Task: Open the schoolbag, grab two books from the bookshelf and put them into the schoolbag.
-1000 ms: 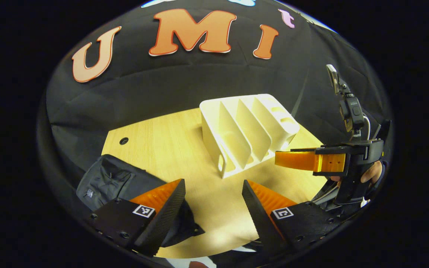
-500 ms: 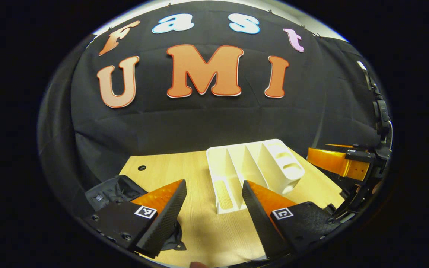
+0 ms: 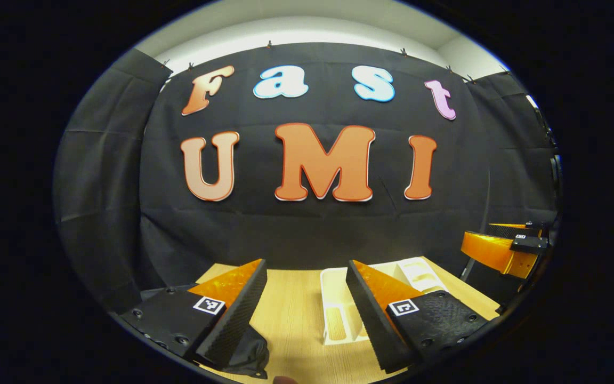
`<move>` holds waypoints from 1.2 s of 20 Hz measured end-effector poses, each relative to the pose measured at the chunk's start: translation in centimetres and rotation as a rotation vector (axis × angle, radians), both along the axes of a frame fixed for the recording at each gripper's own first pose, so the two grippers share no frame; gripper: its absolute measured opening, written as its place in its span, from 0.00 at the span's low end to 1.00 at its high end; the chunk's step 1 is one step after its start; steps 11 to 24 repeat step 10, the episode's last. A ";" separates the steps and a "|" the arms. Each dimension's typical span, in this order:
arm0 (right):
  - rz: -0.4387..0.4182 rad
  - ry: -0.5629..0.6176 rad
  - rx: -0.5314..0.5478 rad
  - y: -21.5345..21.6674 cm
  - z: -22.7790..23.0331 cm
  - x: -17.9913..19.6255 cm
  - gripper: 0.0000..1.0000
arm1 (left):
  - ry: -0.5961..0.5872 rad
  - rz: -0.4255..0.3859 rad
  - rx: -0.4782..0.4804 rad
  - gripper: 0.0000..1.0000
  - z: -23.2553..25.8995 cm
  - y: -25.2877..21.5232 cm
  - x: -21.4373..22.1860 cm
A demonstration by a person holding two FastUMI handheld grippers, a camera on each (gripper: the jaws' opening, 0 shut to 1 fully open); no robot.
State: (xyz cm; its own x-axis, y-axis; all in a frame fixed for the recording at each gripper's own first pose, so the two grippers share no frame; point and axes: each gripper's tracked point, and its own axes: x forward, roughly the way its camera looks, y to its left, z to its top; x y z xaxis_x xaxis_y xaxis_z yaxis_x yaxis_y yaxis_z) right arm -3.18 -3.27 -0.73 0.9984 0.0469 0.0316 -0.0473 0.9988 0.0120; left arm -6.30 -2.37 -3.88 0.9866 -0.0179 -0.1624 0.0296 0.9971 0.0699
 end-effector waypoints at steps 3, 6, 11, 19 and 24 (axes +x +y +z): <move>0.005 0.013 0.012 0.5 -0.9 0.3 0.97 | 0.002 0.027 -0.016 0.96 -0.9 0.3 0.4; -0.013 0.026 0.019 0.3 -1.7 0.9 0.97 | -0.051 0.042 -0.041 0.96 -0.6 1.4 0.2; -0.025 0.022 0.016 0.6 -2.6 1.4 0.97 | -0.130 0.043 -0.006 0.96 0.8 1.8 0.2; -0.025 0.022 0.016 0.6 -2.6 1.4 0.97 | -0.130 0.043 -0.006 0.96 0.8 1.8 0.2; -0.025 0.022 0.016 0.6 -2.6 1.4 0.97 | -0.130 0.043 -0.006 0.96 0.8 1.8 0.2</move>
